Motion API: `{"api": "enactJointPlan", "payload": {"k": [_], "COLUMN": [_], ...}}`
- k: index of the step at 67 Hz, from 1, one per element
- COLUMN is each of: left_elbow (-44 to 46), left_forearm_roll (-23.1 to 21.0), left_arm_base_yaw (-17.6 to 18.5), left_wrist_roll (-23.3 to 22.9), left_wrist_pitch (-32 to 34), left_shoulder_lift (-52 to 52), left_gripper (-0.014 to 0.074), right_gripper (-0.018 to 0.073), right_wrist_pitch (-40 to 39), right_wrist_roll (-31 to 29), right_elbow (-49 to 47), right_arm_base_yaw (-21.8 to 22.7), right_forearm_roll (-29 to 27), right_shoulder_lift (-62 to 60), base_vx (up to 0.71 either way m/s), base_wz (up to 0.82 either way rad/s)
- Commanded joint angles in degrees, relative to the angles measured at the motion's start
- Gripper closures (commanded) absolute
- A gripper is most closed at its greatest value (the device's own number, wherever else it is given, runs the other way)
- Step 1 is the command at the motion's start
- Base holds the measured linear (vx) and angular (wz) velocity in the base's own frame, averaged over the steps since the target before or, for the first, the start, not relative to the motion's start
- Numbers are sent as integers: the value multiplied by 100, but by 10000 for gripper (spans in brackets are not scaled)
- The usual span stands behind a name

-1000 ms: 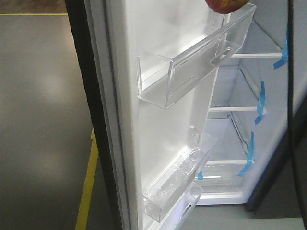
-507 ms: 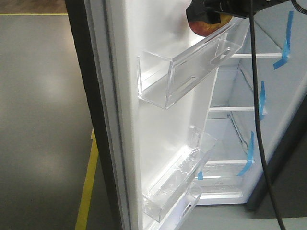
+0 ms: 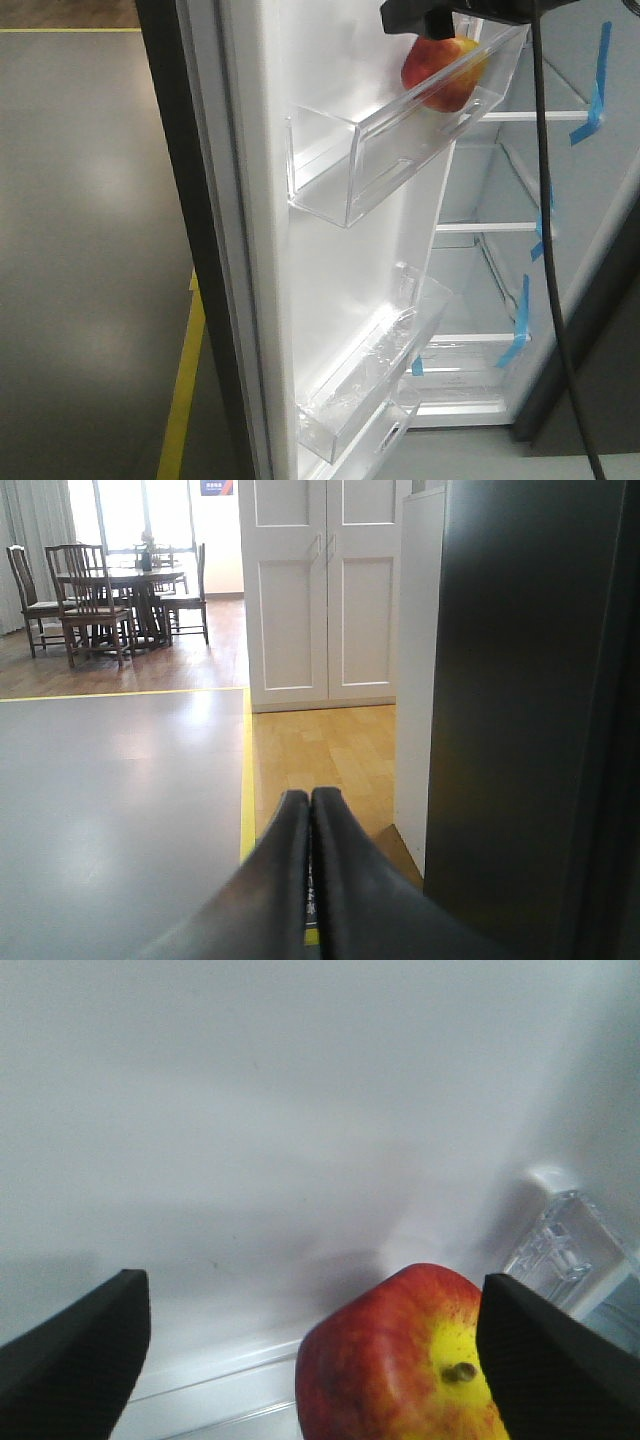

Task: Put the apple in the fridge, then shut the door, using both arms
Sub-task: 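Lower the apple into the upper door shelf and open the right gripper, then withdraw the right gripper down and away from the shelf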

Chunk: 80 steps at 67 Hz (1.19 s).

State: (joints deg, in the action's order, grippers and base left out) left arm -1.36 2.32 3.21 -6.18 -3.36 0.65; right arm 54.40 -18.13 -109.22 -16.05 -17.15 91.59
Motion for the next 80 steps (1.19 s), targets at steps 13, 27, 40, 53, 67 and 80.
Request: {"api": "enactJointPlan", "payload": {"k": [13,27,40,53,67,80], "left_elbow": [94,94,94,94,94,94], "left_forearm_roll": [-21,-21,-21,-21,-21,-21], "left_arm_base_yaw": [-20,-20,-20,-20,-20,-20], "left_wrist_roll": [0,0,0,0,0,0], "left_wrist_pitch": [395,395,395,395,395,395], "left_shoulder_lift": [83,83,83,83,83,83], "left_gripper": [603,603,603,603,603,603], "right_gripper": [-9,19,19,19,19,19], "right_wrist_pitch": [11,-72,-853,-1098,-1011,-624], "right_wrist_roll": [42,154,150,150,175,250], "right_elbow": [-183,659,2408,3752,4904,5710], "right_arm_base_yaw": [1,1,1,1,1,1], "right_forearm_roll": [-89,-101,-110,-110,-150,-164], "right_shoulder_lift": [-793,-1472,-2447,-3460,-4616,-5714], "base_vx": [0,0,0,0,0,0], "base_wz": [0,0,0,0,0,0]}}
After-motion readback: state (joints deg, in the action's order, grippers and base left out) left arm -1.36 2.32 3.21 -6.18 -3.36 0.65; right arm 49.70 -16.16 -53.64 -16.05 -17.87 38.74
